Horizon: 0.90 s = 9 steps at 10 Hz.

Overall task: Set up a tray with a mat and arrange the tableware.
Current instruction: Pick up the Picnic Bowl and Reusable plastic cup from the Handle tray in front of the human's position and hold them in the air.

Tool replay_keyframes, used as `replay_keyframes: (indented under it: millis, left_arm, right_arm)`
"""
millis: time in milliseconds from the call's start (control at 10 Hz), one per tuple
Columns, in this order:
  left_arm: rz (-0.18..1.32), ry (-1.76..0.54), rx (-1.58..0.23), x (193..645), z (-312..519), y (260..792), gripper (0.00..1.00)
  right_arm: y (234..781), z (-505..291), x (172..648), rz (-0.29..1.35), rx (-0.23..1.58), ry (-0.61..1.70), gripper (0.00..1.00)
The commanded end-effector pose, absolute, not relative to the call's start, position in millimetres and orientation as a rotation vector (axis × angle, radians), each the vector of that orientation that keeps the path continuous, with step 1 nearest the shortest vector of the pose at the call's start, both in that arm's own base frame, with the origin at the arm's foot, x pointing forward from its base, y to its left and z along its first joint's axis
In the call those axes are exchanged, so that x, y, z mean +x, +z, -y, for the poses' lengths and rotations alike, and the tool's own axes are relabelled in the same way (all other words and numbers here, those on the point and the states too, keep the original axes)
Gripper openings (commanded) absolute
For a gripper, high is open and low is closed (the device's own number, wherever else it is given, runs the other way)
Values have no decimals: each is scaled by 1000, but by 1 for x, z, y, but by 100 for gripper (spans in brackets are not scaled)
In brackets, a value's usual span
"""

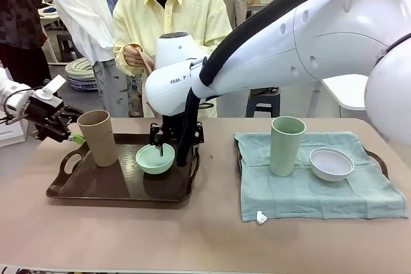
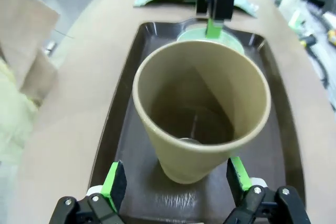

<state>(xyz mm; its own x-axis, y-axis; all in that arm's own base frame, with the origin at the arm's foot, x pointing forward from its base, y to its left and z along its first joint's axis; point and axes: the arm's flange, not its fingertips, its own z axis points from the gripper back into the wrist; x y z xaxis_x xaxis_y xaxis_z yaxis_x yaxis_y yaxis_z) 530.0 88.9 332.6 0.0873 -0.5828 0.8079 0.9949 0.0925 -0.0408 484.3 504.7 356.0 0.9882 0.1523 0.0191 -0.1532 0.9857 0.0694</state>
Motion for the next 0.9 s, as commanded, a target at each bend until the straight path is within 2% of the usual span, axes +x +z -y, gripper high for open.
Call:
replay_keyframes:
  millis: [0,800]
  left_arm:
    - [726,-1323,-705,543,143,385,100]
    - [683,-1356,-767,533,101,365,100]
  right_arm:
    - [354,-500,482,0,75,170,100]
    - [349,-504,482,-25,51,151,100]
